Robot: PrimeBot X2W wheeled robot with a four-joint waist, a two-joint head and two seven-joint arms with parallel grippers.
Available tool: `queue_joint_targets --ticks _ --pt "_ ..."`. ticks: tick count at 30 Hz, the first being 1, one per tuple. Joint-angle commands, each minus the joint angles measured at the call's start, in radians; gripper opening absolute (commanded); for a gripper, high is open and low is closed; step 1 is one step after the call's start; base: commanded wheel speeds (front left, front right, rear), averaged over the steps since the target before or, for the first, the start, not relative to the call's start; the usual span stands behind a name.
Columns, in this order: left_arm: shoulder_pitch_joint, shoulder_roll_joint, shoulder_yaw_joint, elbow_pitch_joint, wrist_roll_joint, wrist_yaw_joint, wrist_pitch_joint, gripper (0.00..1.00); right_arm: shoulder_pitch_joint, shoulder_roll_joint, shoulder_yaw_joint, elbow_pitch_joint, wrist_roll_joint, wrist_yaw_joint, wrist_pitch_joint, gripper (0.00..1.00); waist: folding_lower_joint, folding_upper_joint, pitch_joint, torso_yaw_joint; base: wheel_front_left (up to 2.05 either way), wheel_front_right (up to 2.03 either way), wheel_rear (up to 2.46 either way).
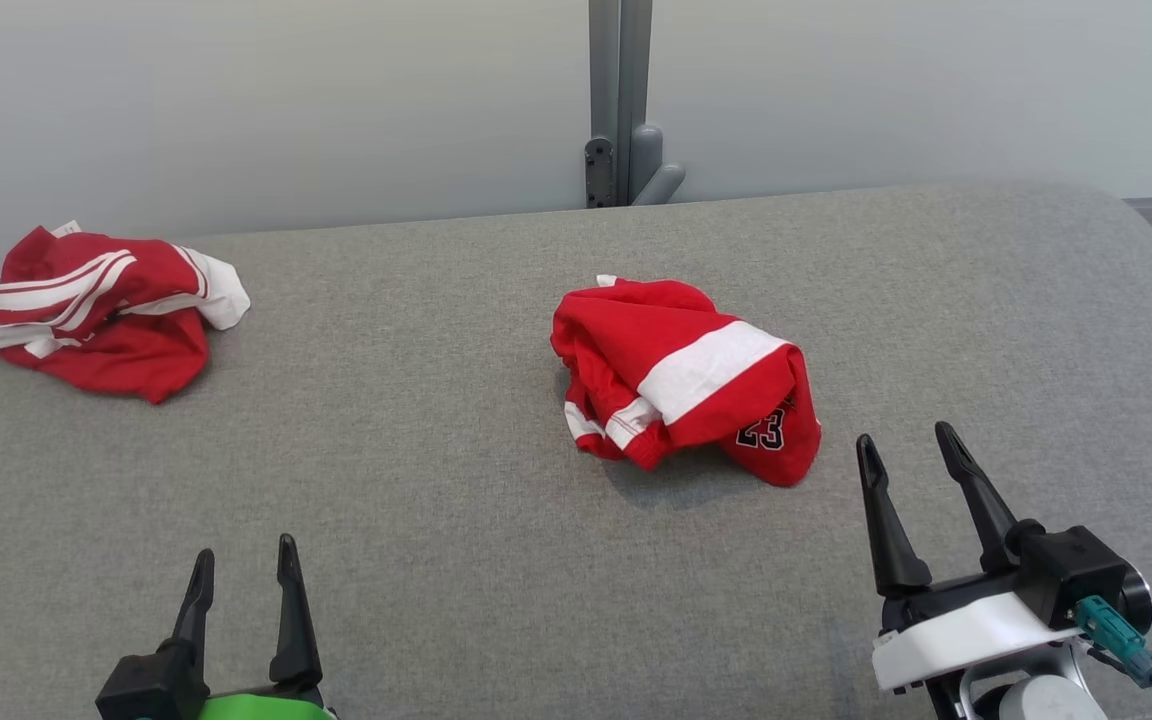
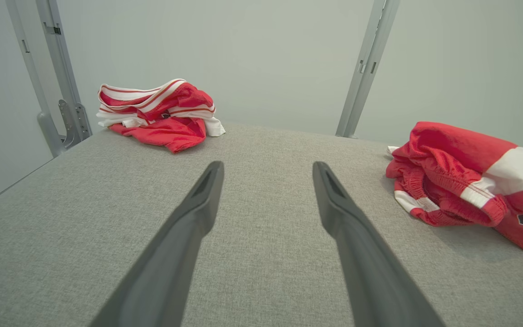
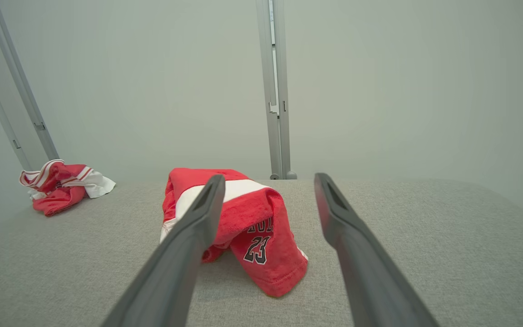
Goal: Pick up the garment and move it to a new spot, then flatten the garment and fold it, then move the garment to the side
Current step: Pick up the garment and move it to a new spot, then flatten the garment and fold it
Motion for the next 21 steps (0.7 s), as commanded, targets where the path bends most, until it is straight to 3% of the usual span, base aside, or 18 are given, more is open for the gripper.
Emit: queue_joint_targets --ticks 1,12,21 --pt "0.012 -0.008 0.016 0.005 0.016 -0.013 0.001 1.0 0.009 -0.001 0.005 0.004 0.009 0.0 -0.003 1.0 0.0 0.0067 0.0 -0.002 0.0 0.0 0.0" --pt "-0.001 -0.018 0.039 0.022 0.039 -0.046 0.0 1.0 -0.003 -0.001 0.011 0.01 0.004 0.0 -0.003 1.0 0.0 0.0067 0.005 -0.007 0.0 0.0 0.0" --pt "-0.01 -0.02 0.036 0.029 0.025 -0.038 0.0 1.0 -0.006 -0.001 0.007 0.01 0.003 0.0 -0.003 1.0 0.0 0.0067 0.014 -0.007 0.0 0.0 0.0"
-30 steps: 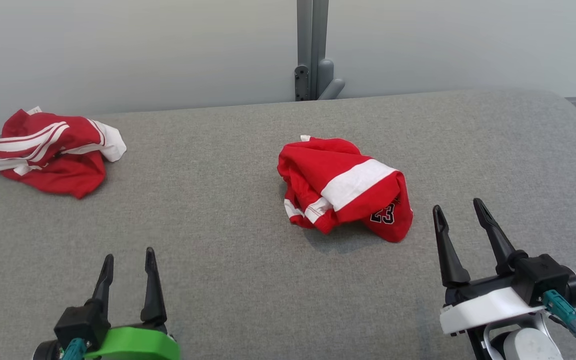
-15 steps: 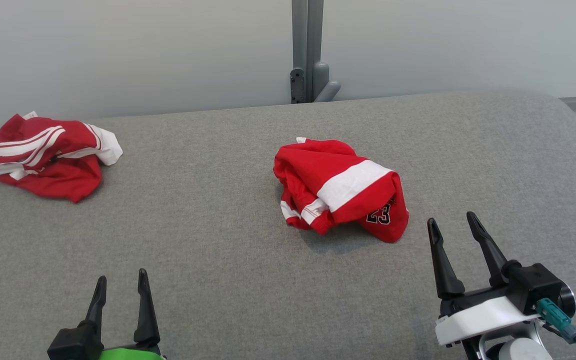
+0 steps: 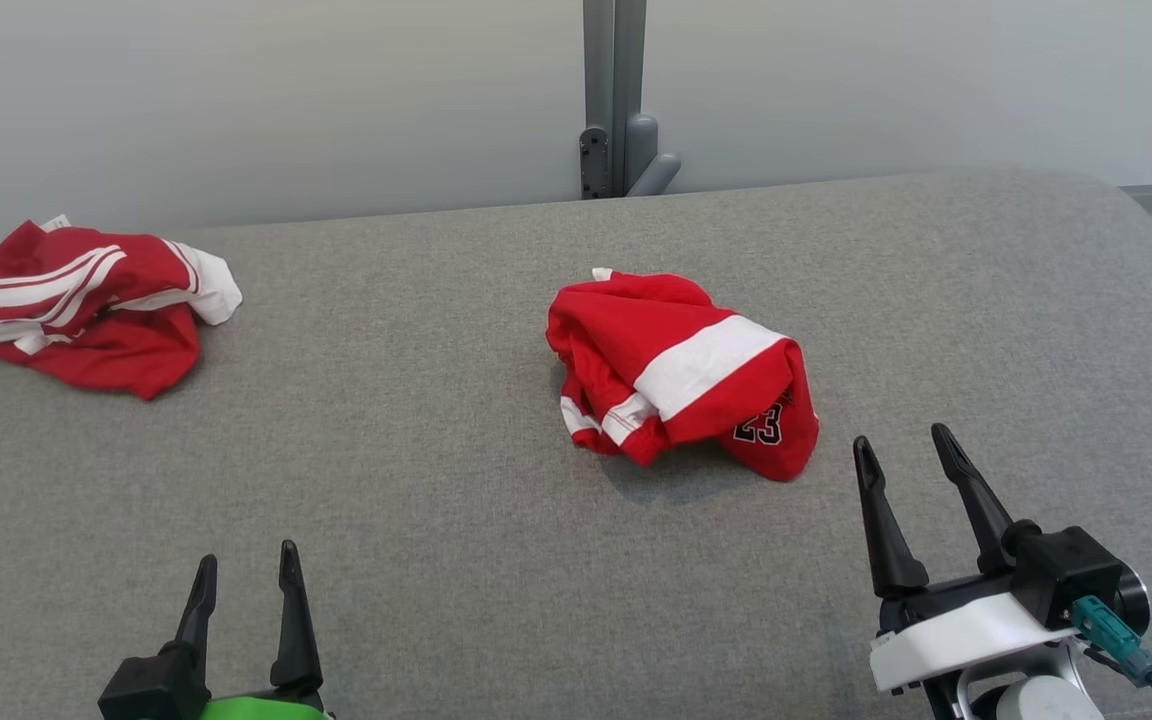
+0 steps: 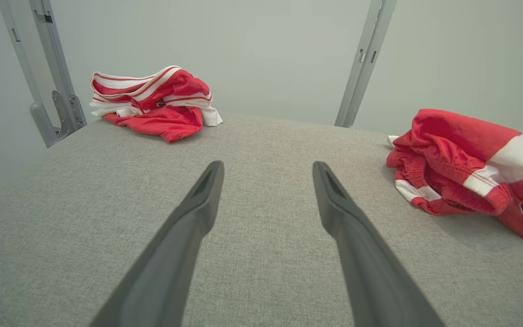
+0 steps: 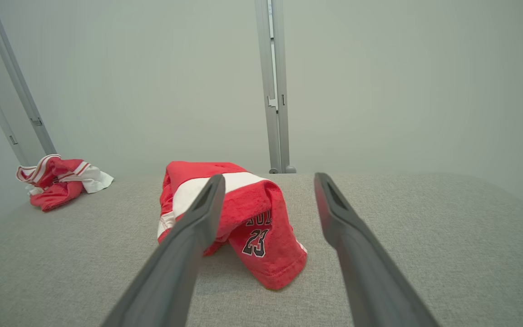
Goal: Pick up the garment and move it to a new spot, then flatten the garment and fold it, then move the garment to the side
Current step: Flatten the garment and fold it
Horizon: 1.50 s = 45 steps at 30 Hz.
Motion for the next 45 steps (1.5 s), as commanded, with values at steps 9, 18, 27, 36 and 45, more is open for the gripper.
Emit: queue_joint_targets --ticks 9,18,27,36,45 --pt "-0.05 -0.002 -0.035 0.035 0.005 -0.019 0.001 1.0 -0.013 -0.001 -0.011 0.002 -0.003 0.0 -0.003 1.0 0.0 0.0067 0.021 -0.008 0.0 0.0 0.0" --pt "-0.243 -0.001 -0.261 0.205 -0.152 -0.073 0.011 1.0 -0.053 -0.001 -0.009 0.002 -0.007 -0.001 -0.003 1.0 0.0 0.0067 0.093 -0.044 0.0 0.0 0.0" --pt "-0.438 0.001 -0.493 0.292 -0.45 -0.086 0.06 1.0 -0.092 -0.001 -0.017 -0.004 -0.001 0.0 -0.003 1.0 0.0 0.0067 0.171 -0.116 0.0 0.0 0.0" --pt "-0.559 0.001 -0.566 0.424 -0.601 -0.047 0.055 1.0 -0.123 -0.001 -0.016 -0.012 0.013 -0.001 -0.003 1.0 0.0 0.0067 0.23 -0.181 0.0 0.0 0.0" --pt "-0.618 0.001 -0.581 0.482 -0.805 -0.067 0.041 0.73 -0.133 -0.001 -0.018 -0.014 0.022 0.0 -0.003 1.0 0.0 0.0067 0.251 -0.208 0.0 0.0 0.0"
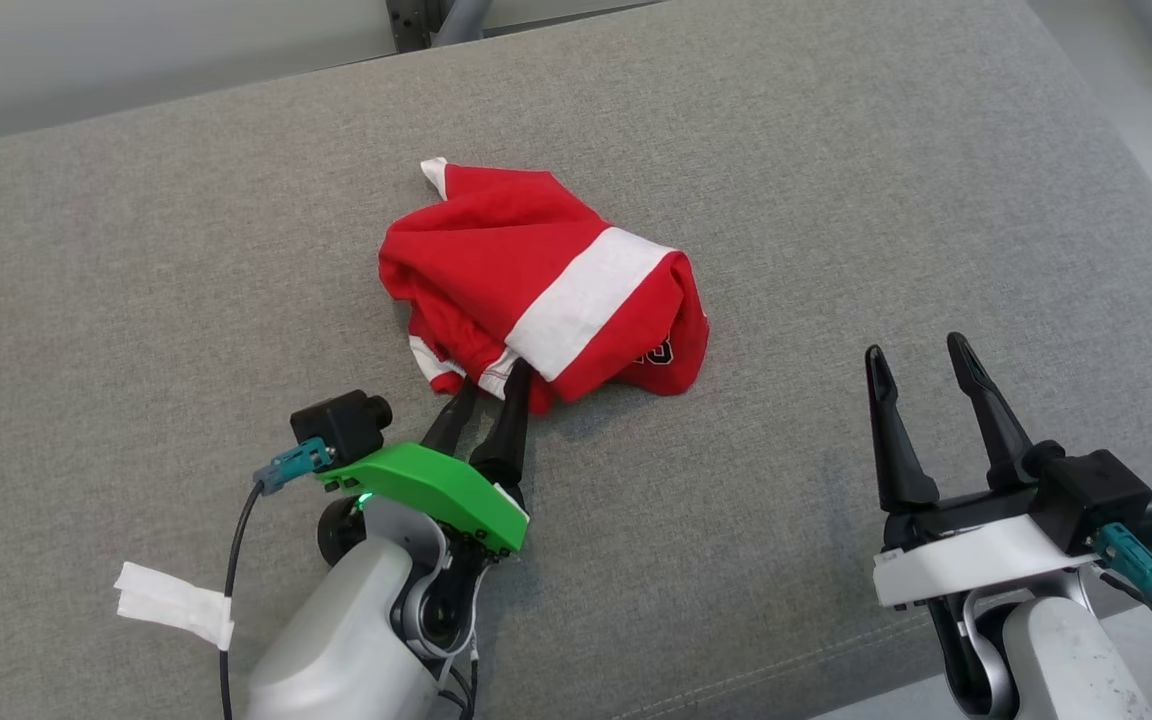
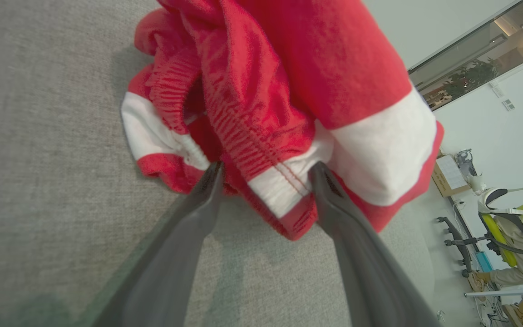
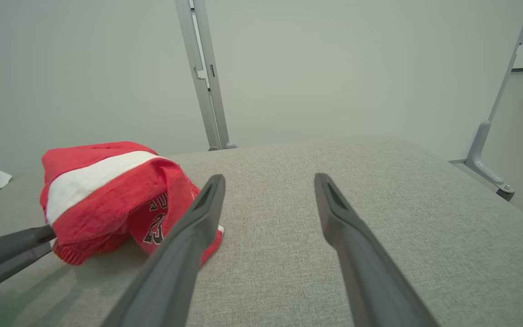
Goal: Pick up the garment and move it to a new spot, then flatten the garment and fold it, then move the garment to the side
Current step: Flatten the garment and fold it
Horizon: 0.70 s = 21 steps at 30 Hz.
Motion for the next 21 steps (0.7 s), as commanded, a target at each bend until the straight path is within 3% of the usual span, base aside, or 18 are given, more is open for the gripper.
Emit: queue_joint_targets --ticks 1,3,12,21 --pt "-0.016 0.005 -0.01 -0.002 -0.016 -0.01 0.0 0.43 -0.009 0.0 -0.002 -0.003 0.005 0.0 -0.003 1.0 0.0 0.0067 0.003 -0.004 0.0 0.0 0.0" --pt "-0.023 0.005 -0.031 -0.004 -0.042 -0.018 0.0 0.0 -0.007 0.0 -0.006 -0.002 0.005 0.0 -0.003 1.0 0.0 0.0067 0.0 -0.002 0.0 0.0 0.0" --pt "-0.029 0.018 -0.039 -0.054 0.025 -0.02 -0.041 0.0 0.015 0.0 -0.02 -0.001 0.005 0.0 -0.003 1.0 0.0 0.0067 -0.035 0.041 0.0 0.0 0.0" --pt "0.126 0.116 0.08 -0.316 0.141 0.032 -0.043 0.0 0.04 0.0 -0.024 0.008 0.008 0.0 -0.003 1.0 0.0 0.0067 -0.082 0.109 0.0 0.0 0.0"
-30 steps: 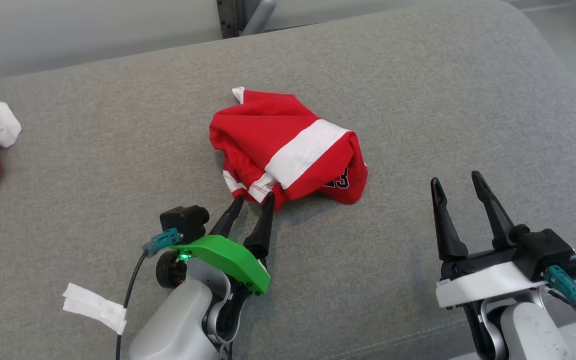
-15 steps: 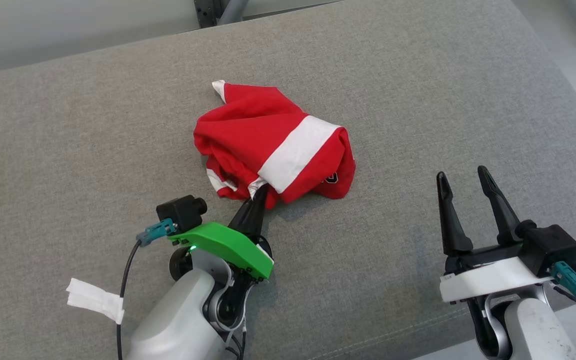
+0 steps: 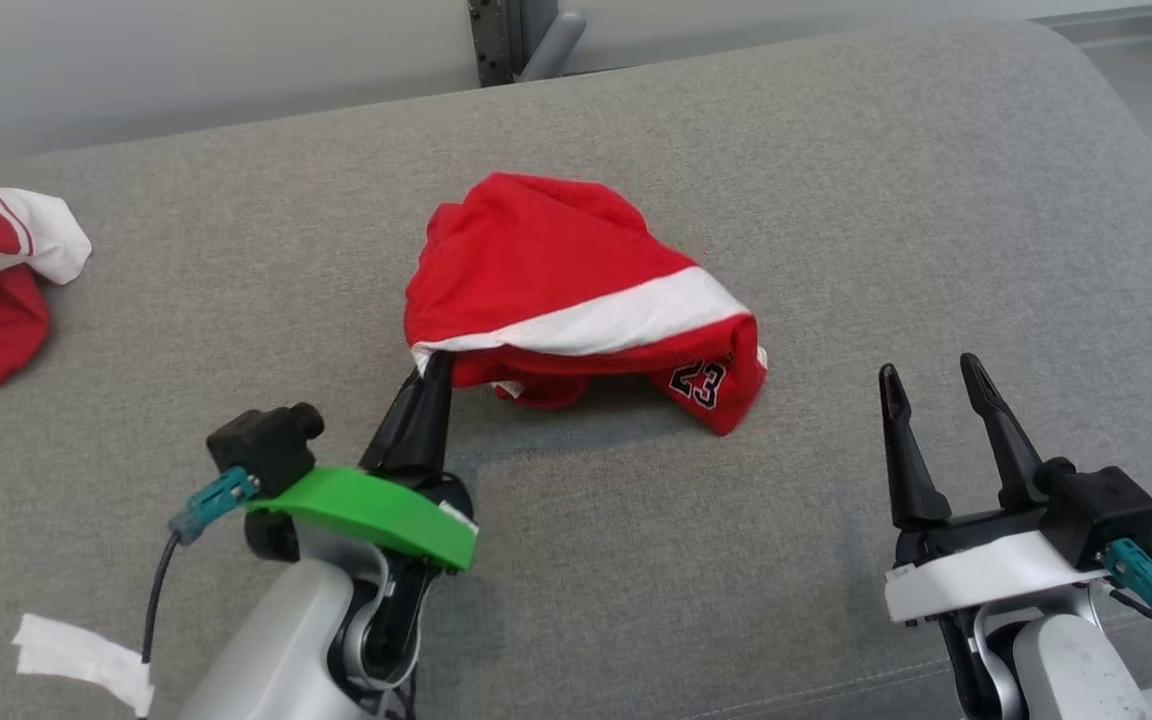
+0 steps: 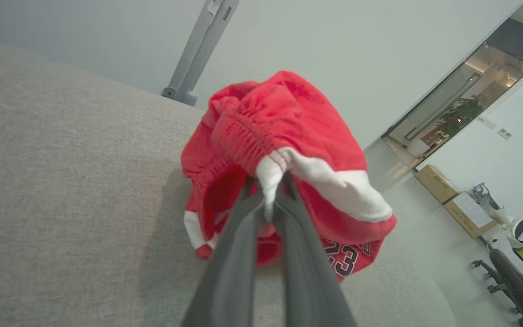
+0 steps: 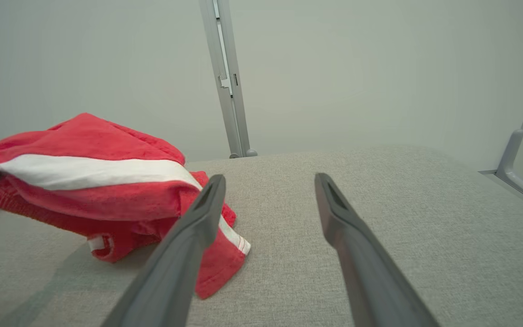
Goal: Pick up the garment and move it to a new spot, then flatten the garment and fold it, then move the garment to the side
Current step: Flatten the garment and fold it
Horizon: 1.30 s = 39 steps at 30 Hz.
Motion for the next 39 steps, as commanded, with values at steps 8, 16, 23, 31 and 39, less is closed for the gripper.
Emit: queue_joint_targets --ticks 8,16,23,31,39 --pt "0.111 0.13 0.033 -0.068 0.004 0.077 0.057 0.0 0.015 -0.001 0.012 0.007 0.008 0.0 -0.003 1.0 0.0 0.0067 -0.029 0.044 0.0 0.0 0.0" --pt "0.141 0.177 0.034 0.028 0.03 0.113 0.067 0.0 0.005 -0.001 0.023 0.016 0.004 0.0 -0.003 1.0 0.0 0.0067 -0.015 0.042 0.0 0.0 0.0" --pt "0.124 0.185 0.007 0.183 0.082 0.114 0.04 0.0 0.0 -0.001 0.03 0.022 -0.003 0.0 -0.003 1.0 0.0 0.0067 -0.011 0.03 0.0 0.0 0.0" --pt "0.111 0.187 0.002 0.283 0.128 0.107 0.011 0.0 0.017 -0.001 0.037 0.028 -0.008 0.0 -0.003 1.0 0.0 0.0067 -0.023 0.031 0.0 0.0 0.0" --pt "0.155 0.167 0.052 0.25 0.196 0.124 -0.002 1.0 0.034 -0.001 0.048 0.047 -0.011 0.0 -0.003 1.0 0.0 0.0067 -0.05 0.046 0.0 0.0 0.0"
